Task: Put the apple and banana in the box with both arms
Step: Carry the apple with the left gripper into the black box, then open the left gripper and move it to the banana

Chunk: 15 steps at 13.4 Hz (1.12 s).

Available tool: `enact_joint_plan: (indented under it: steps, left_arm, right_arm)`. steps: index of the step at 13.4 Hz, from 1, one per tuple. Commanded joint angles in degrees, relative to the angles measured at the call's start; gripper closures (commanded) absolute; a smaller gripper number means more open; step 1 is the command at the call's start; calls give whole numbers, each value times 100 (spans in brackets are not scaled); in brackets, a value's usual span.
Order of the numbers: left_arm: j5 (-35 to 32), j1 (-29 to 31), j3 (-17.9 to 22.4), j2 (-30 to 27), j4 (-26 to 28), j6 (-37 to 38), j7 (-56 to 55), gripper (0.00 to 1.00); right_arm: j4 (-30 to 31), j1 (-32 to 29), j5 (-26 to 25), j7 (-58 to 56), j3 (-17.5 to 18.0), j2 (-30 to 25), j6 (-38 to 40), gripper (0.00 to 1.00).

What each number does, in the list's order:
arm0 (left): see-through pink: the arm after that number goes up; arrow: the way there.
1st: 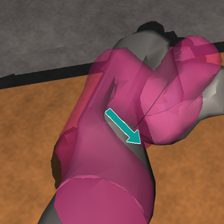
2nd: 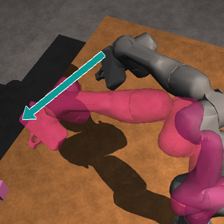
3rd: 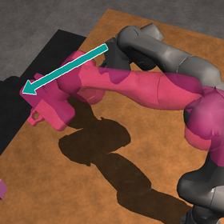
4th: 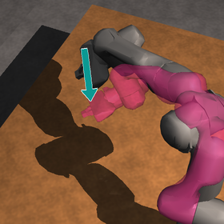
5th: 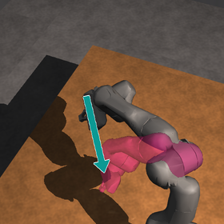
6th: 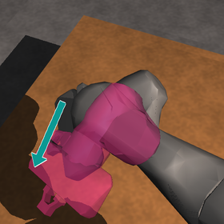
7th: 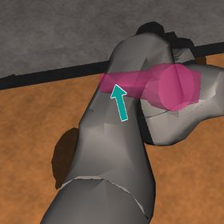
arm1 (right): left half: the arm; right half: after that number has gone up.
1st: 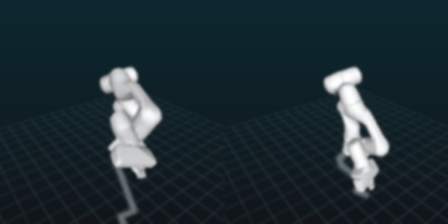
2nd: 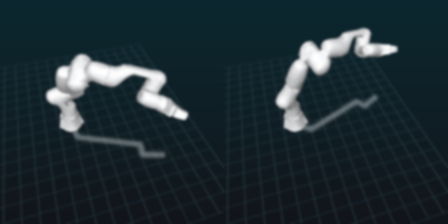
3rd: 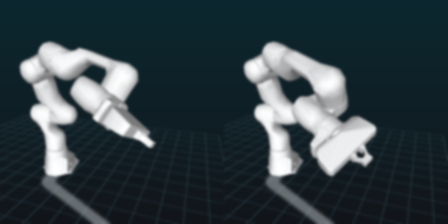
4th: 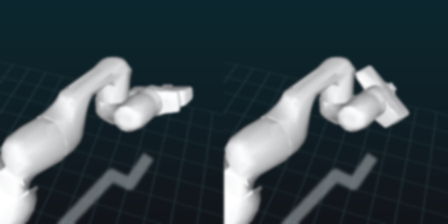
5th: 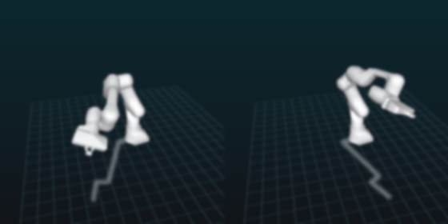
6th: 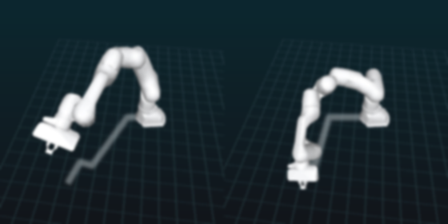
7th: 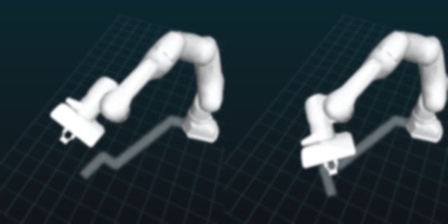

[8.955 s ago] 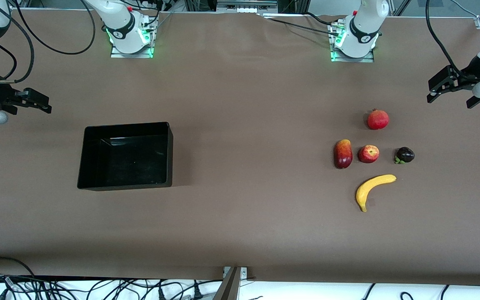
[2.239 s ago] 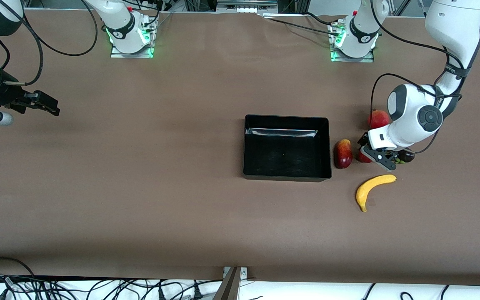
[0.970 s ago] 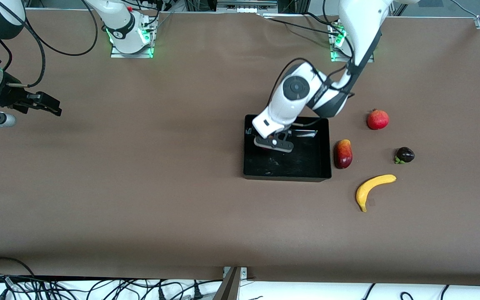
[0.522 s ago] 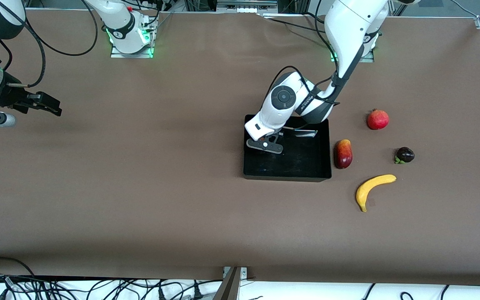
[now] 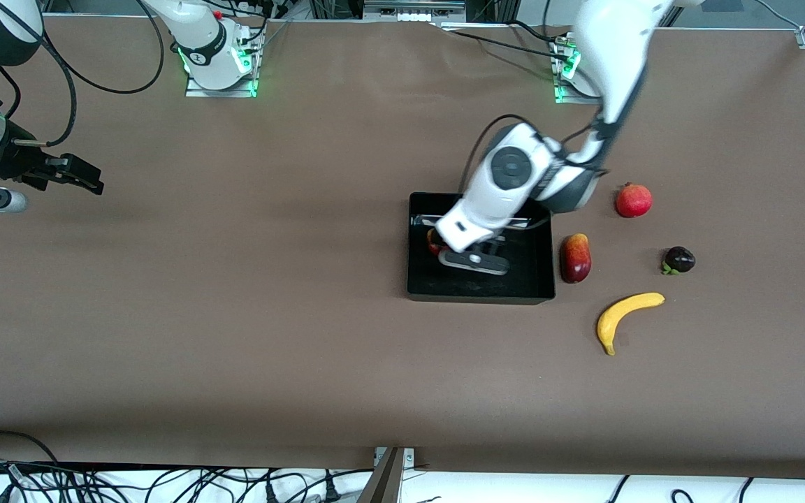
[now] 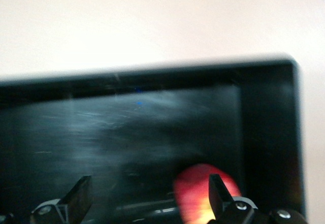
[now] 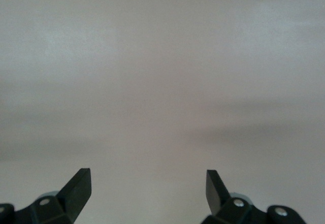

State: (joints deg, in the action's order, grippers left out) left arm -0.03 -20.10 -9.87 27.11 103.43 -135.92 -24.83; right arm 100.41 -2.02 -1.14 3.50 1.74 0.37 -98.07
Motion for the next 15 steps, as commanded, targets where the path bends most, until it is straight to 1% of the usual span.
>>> enact_joint_plan:
  steps: [1, 3, 5, 7, 9, 10, 11, 13, 15]
  left_arm:
    - [29, 1329, -339, -557, 317, 470, 1105, 0]
    - [64, 2007, -296, -514, 327, 418, 2974, 0]
    - [47, 2500, -261, -365, 318, 321, 4270, 0]
    - [-15, 2695, -156, -76, 318, 111, 5238, 0]
    - [-68, 2696, 168, 346, 301, -336, 6607, 0]
    - [-7, 2705, 274, 530, 301, -539, 7066, 0]
    - [3, 2705, 327, 663, 301, -689, 7297, 0]
    - [3, 2705, 346, 760, 318, -743, 7369, 0]
    - [11, 2696, 337, 796, 318, -752, 7343, 0]
  right_arm:
    - [49, 17, 8, -24, -7, -90, 25, 0]
    - [57, 17, 8, -24, -7, -81, 25, 0]
    - [57, 17, 8, -24, -7, -90, 25, 0]
    - [57, 17, 8, -24, -7, -90, 25, 0]
    - [57, 17, 8, -24, 2, -90, 25, 0]
    - [49, 26, 8, -24, 2, -90, 25, 0]
    - [48, 26, 8, -24, 2, -90, 25, 0]
    - [48, 34, 8, -24, 10, -90, 25, 0]
    - [48, 26, 8, 37, 98, -107, 25, 0]
